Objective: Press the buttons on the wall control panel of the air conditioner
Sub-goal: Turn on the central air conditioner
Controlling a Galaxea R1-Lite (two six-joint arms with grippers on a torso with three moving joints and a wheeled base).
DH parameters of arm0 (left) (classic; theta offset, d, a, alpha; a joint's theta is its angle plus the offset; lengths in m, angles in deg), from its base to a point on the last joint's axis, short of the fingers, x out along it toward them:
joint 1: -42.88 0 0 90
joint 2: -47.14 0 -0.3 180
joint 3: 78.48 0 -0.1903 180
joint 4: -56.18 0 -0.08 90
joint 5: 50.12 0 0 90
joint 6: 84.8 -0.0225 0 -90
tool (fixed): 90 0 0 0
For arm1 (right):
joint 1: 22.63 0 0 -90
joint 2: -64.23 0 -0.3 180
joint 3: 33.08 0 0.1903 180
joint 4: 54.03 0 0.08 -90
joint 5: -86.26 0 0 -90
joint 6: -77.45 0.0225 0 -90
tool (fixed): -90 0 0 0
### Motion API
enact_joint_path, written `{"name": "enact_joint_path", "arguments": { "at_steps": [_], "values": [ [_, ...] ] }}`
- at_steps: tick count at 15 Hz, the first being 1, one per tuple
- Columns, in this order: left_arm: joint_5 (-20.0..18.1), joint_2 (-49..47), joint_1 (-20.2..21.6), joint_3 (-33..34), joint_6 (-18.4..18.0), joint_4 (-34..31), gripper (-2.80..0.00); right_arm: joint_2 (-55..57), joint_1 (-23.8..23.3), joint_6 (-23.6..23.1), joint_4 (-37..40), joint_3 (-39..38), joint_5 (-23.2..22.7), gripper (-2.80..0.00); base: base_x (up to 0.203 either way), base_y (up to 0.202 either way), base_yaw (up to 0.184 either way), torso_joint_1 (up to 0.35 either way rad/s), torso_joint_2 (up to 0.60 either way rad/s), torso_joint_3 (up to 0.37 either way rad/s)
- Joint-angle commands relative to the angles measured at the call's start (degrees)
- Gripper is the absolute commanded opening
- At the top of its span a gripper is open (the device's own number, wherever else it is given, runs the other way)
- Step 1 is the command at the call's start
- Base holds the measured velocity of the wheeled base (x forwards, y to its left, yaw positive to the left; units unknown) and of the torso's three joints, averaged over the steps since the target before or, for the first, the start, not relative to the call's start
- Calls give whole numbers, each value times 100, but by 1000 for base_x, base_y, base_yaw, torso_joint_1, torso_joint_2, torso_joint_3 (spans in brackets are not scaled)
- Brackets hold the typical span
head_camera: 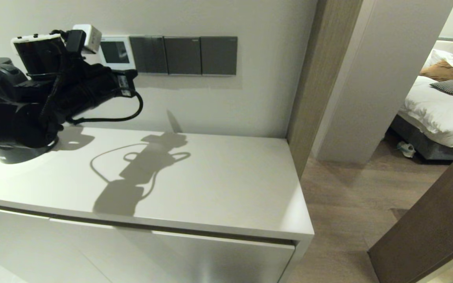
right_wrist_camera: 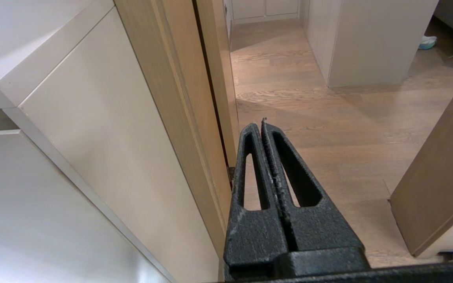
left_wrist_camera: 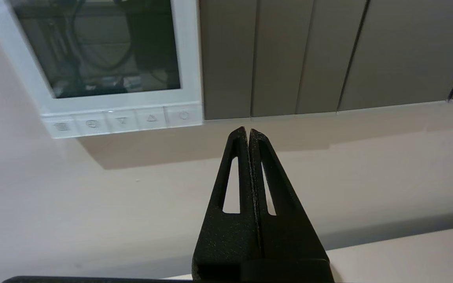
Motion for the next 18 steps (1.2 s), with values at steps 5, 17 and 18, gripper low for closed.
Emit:
{"name": "enact_joint_path", "arguments": {
  "at_steps": [5, 17, 18],
  "values": [
    [23, -157, 143, -266, 10, 26, -280, 8, 2, 0, 1, -9, 0, -280, 0, 0, 0, 0, 0, 0],
    [23, -540, 270, -577, 18, 26, -280, 8, 2, 0, 1, -9, 0, -280, 0, 0, 0, 0, 0, 0],
    [23, -555, 283, -610, 27, 26, -280, 8, 2, 0, 1, -9, 0, -280, 0, 0, 0, 0, 0, 0]
  ]
}}
